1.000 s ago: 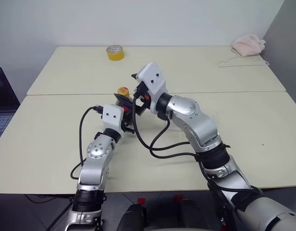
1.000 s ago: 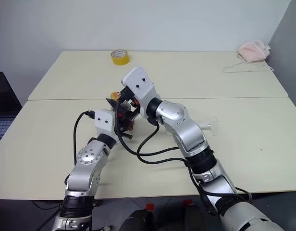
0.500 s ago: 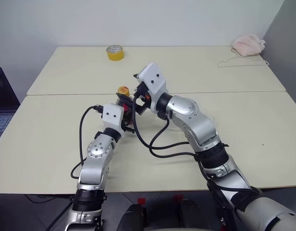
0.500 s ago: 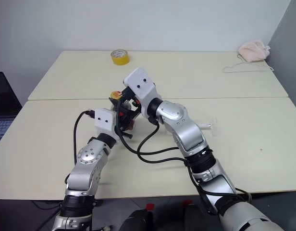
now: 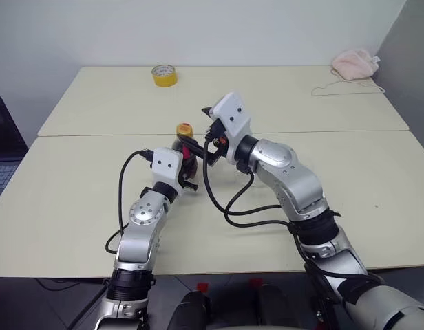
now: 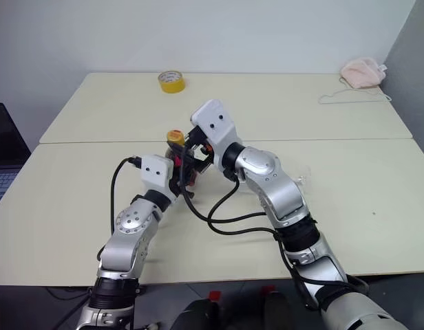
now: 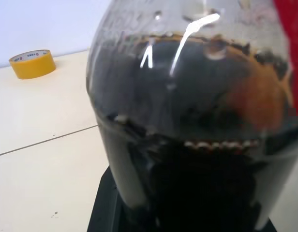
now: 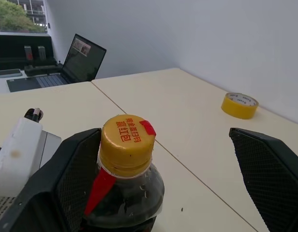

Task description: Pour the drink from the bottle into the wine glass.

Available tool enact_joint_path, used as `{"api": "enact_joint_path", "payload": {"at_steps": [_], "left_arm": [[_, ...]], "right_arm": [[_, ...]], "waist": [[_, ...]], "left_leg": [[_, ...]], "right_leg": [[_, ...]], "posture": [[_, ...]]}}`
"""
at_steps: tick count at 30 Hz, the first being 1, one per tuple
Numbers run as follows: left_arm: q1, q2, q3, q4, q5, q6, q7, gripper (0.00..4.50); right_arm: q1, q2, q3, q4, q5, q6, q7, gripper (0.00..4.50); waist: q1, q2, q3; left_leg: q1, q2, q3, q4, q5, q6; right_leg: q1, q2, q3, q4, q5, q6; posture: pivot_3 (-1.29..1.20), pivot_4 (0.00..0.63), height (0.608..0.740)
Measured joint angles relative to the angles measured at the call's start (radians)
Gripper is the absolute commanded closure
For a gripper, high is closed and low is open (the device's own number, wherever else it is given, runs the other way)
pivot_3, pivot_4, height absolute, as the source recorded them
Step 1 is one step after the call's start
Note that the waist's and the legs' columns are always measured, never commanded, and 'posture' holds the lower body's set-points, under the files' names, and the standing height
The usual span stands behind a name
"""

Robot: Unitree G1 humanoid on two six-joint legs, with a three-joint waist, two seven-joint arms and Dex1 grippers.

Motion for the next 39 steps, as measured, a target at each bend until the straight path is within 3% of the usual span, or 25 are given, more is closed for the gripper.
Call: {"api": "enact_joint_path", "payload": {"at_steps": [6, 14, 25, 39], "left_arm": [[0.002, 0.008, 0.032, 0.013, -0.002, -0.001, 0.006, 3.71], [0.002, 0.001, 0.037, 0.013, -0.002, -0.001, 0.004, 3.71], [0.002, 0.001, 0.037, 0.013, -0.001, -0.002, 0.003, 3.71], [0.002, 0.001, 0.035, 0.013, -0.001, -0.003, 0.002, 3.71]], "right_arm": [[0.032, -0.078, -0.076, 0.001, -0.009, 0.021, -0.028, 0.0], [0.05, -0.083, -0.081, -0.007, -0.006, 0.032, -0.022, 0.0], [0.039, 0.047, -0.04, -0.117, 0.089, 0.14, -0.001, 0.0], [-0.055, 0.096, -0.007, 0.072, 0.021, 0.037, -0.028, 0.0]], "waist": [[0.004, 0.0, 0.0], [-0.001, 0.0, 0.0], [0.0, 0.0, 0.0], [-0.001, 0.0, 0.0]], "left_leg": [[0.0, -0.001, 0.0, 0.0, 0.0, 0.0], [0.0, 0.0, 0.0, 0.0, 0.0, 0.0], [0.0, 0.0, 0.0, 0.0, 0.0, 0.0], [0.0, 0.0, 0.0, 0.0, 0.0, 0.0]], "right_leg": [[0.0, 0.0, 0.0, 0.0, 0.0, 0.0], [0.0, 0.0, 0.0, 0.0, 0.0, 0.0], [0.0, 0.0, 0.0, 0.0, 0.0, 0.0], [0.0, 0.0, 0.0, 0.0, 0.0, 0.0]], "posture": [[0.0, 0.15, 0.74], [0.0, 0.15, 0.74], [0.0, 0.15, 0.74], [0.0, 0.15, 0.74]]}}
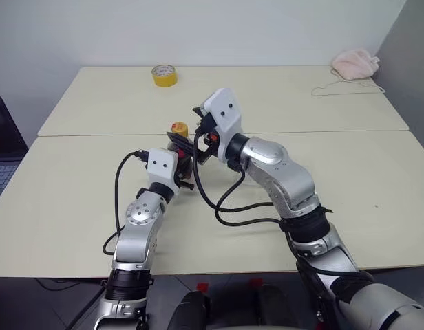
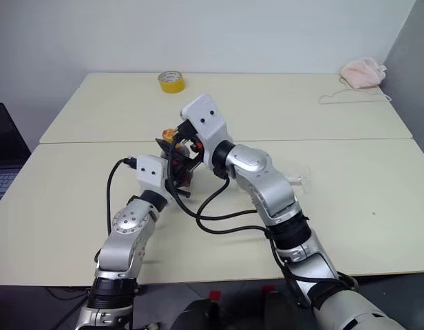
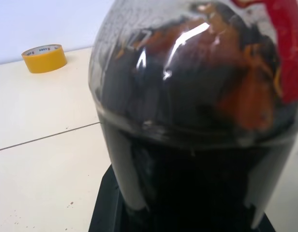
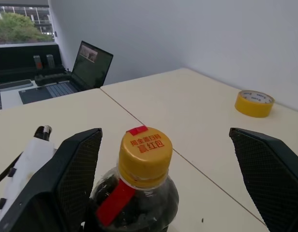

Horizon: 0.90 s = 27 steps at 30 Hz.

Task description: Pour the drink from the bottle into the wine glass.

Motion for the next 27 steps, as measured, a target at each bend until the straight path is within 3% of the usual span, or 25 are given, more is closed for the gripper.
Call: {"api": "enact_joint_path", "payload": {"at_steps": [27], "left_arm": [[-0.001, 0.002, -0.009, 0.002, 0.0, 0.001, 0.002, 3.71]], "right_arm": [[0.073, -0.098, -0.033, -0.081, -0.019, 0.037, 0.005, 0.0]], "waist": [[0.001, 0.0, 0.0]], "left_leg": [[0.0, 0.0, 0.0, 0.0, 0.0, 0.0]], "right_leg": [[0.0, 0.0, 0.0, 0.0, 0.0, 0.0]], "posture": [[0.0, 0.15, 0.74]]}}
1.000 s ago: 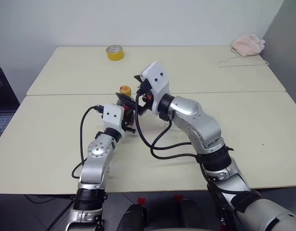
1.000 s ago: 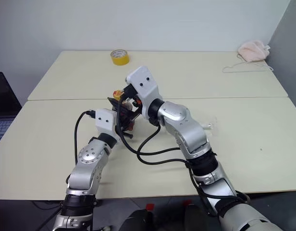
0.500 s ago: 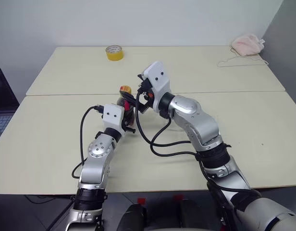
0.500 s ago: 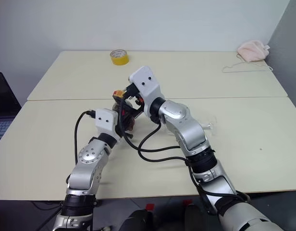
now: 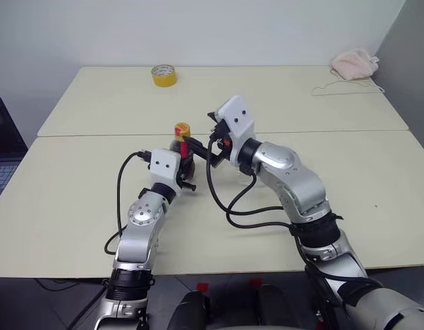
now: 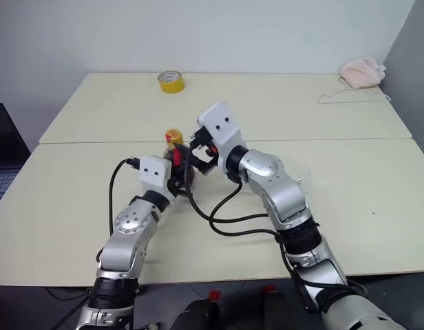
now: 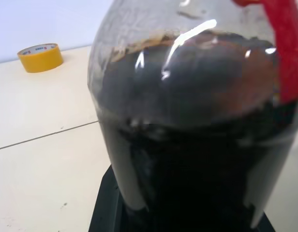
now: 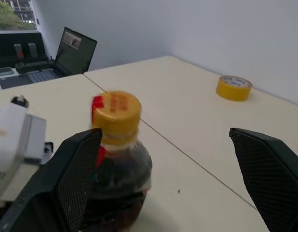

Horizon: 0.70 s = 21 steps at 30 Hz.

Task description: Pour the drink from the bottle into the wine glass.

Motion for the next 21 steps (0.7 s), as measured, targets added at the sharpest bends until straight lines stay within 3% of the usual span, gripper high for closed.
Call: {"api": "enact_joint_path", "payload": {"at_steps": [10, 21], "left_arm": [[0.0, 0.0, 0.001, 0.0, 0.0, 0.0, -0.001, 3.71], [0.0, 0.0, 0.0, 0.0, 0.0, -0.001, -0.002, 3.71]], "right_arm": [[0.009, -0.057, -0.028, 0.0, -0.004, 0.011, 0.002, 0.0], [-0.033, 0.096, -0.058, -0.098, 0.151, 0.185, -0.015, 0.0]], "waist": [[0.0, 0.0, 0.0], [-0.001, 0.0, 0.0]], "left_leg": [[0.0, 0.0, 0.0, 0.0, 0.0, 0.0], [0.0, 0.0, 0.0, 0.0, 0.0, 0.0]], "right_leg": [[0.0, 0.0, 0.0, 0.0, 0.0, 0.0], [0.0, 0.0, 0.0, 0.0, 0.0, 0.0]], "posture": [[0.0, 0.15, 0.74], [0.0, 0.15, 0.74]]}}
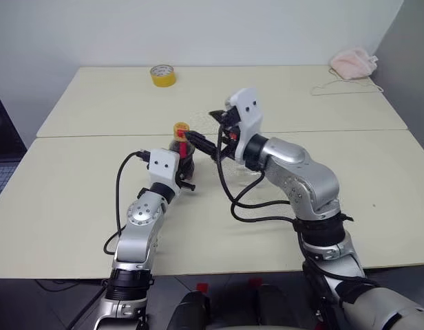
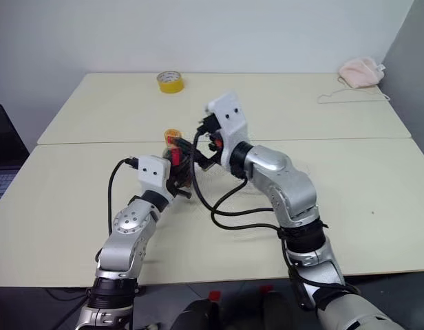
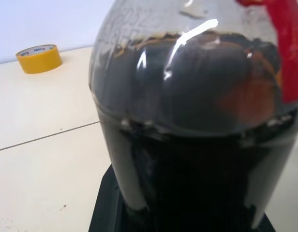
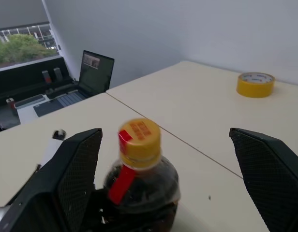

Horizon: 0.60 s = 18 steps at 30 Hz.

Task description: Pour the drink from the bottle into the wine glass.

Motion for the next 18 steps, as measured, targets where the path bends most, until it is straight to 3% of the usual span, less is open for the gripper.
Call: {"api": "enact_joint_path", "payload": {"at_steps": [18], "left_arm": [[0.0, 0.0, -0.001, 0.0, 0.0, 0.0, 0.0, 3.71]], "right_arm": [[-0.062, 0.046, 0.05, 0.201, -0.078, -0.126, -0.03, 0.0]], "waist": [[-0.001, 0.0, 0.0]], "left_leg": [[0.0, 0.0, 0.0, 0.0, 0.0, 0.0]], "right_leg": [[0.0, 0.0, 0.0, 0.0, 0.0, 0.0]], "posture": [[0.0, 0.15, 0.74]]}}
